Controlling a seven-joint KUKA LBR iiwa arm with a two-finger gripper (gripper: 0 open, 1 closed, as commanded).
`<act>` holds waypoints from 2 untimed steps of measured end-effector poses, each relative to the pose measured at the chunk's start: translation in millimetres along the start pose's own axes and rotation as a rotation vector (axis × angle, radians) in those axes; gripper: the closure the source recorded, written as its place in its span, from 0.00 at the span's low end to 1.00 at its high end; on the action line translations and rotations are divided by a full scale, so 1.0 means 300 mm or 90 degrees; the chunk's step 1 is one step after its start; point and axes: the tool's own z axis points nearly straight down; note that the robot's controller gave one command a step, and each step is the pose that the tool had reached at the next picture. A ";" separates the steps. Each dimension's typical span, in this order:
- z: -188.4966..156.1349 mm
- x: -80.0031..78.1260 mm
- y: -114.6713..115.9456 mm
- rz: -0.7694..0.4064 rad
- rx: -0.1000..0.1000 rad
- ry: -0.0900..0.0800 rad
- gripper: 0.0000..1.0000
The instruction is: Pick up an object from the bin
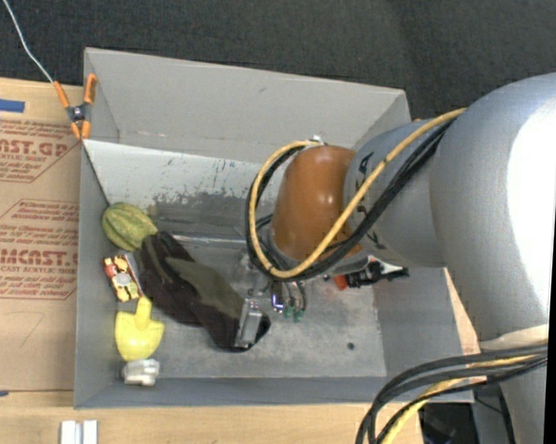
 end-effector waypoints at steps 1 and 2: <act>0.099 -0.024 0.016 -0.142 -0.001 -0.001 1.00; 0.099 -0.024 0.016 -0.142 -0.001 -0.001 1.00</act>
Offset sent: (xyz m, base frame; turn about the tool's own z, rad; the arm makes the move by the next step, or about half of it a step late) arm 0.0000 0.0000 0.0000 0.0000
